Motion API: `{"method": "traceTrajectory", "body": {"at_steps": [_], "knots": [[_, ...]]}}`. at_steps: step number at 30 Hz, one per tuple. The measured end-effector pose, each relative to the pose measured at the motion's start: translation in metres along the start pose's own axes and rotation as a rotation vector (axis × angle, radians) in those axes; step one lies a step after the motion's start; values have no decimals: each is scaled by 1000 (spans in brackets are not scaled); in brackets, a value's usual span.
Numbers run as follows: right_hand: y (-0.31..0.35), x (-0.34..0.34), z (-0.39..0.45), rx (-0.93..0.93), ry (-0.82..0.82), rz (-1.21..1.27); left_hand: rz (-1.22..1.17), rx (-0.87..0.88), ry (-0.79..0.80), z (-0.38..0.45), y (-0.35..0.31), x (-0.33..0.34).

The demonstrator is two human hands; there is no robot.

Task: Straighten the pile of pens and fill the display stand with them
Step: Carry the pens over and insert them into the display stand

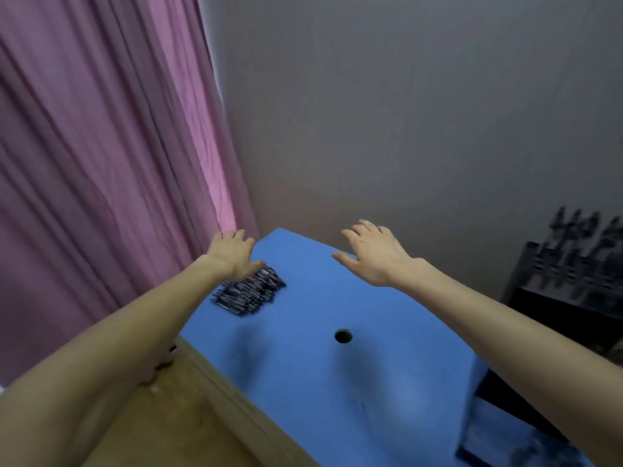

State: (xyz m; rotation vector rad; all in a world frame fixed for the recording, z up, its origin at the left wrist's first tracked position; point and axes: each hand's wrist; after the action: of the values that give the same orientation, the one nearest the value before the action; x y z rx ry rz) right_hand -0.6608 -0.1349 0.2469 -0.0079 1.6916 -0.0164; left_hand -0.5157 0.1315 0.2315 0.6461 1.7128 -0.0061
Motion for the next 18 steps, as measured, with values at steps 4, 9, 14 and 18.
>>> {"method": "traceTrajectory", "body": {"at_steps": [4,9,14,18], "knots": [[61,12,53,48,125,1,-10,12,-6,9,65,36],[143,23,113,65,212,-32,-42,94,45,20,123,88],[193,36,147,50,286,-16,-147,168,98,40,160,122],[220,64,168,9,291,32,-226,206,163,59,171,158]]}}
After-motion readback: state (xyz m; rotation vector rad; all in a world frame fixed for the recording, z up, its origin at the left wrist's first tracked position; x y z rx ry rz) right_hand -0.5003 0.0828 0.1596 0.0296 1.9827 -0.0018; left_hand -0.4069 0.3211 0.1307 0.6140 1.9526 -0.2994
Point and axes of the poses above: each hand's wrist, its own z-axis towards the middle knuckle, its own x-axis out of the palm, y = z × x, and after that the axes turned 13 degrees about y, right-handed
